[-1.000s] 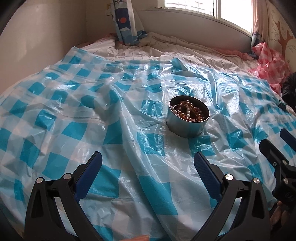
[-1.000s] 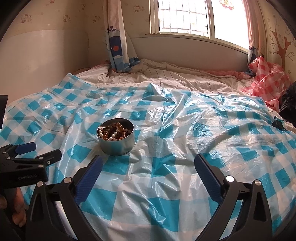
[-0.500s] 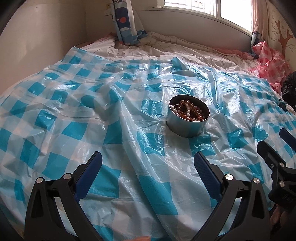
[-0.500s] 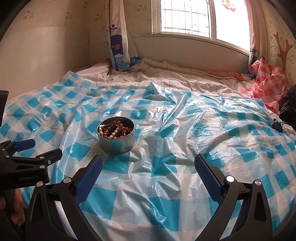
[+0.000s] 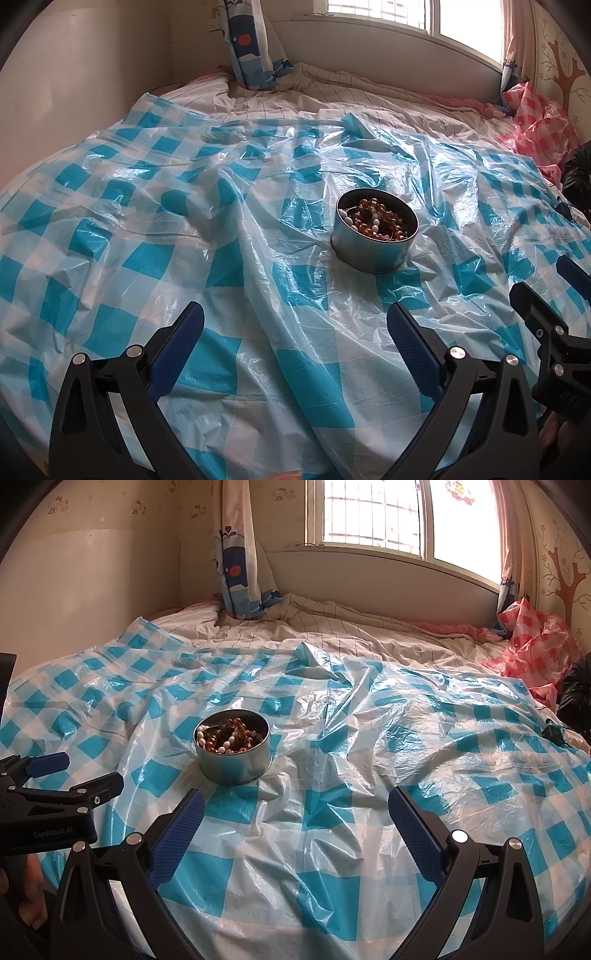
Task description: Organize jewelry
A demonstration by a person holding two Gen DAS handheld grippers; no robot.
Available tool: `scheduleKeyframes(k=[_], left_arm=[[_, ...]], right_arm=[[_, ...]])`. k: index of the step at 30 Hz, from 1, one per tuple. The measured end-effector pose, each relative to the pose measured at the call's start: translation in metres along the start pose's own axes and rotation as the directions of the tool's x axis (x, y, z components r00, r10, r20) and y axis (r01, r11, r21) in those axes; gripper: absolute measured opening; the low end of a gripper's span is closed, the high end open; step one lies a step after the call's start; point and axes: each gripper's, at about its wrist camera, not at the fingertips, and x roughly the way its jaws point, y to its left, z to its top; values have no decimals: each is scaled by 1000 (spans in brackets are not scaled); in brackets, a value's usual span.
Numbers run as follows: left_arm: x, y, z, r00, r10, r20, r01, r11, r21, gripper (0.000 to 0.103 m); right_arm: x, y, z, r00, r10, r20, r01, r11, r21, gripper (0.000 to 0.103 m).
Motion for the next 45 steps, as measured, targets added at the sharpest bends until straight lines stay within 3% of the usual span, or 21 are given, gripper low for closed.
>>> scheduleKeyframes(k=[20, 28, 34, 45], left_arm=[[8, -4, -1, 1000, -4, -28, 4, 1000, 10, 95], [-6, -10, -2, 998, -25, 52, 22, 998, 59, 95], [3, -4, 0, 999, -46, -6, 46, 998, 31, 95], [2, -5, 0, 999, -32, -3, 32, 999, 35, 95]], right_arm=[[0, 1, -1, 1000, -2, -5, 2, 1000, -7, 95], [-3, -8, -5, 1000, -5, -8, 4, 1000, -26, 95], [-3, -4, -5, 1000, -6, -7, 6, 1000, -25, 95], [-3, -6, -5, 1000, -6, -8, 5, 1000, -27, 95]])
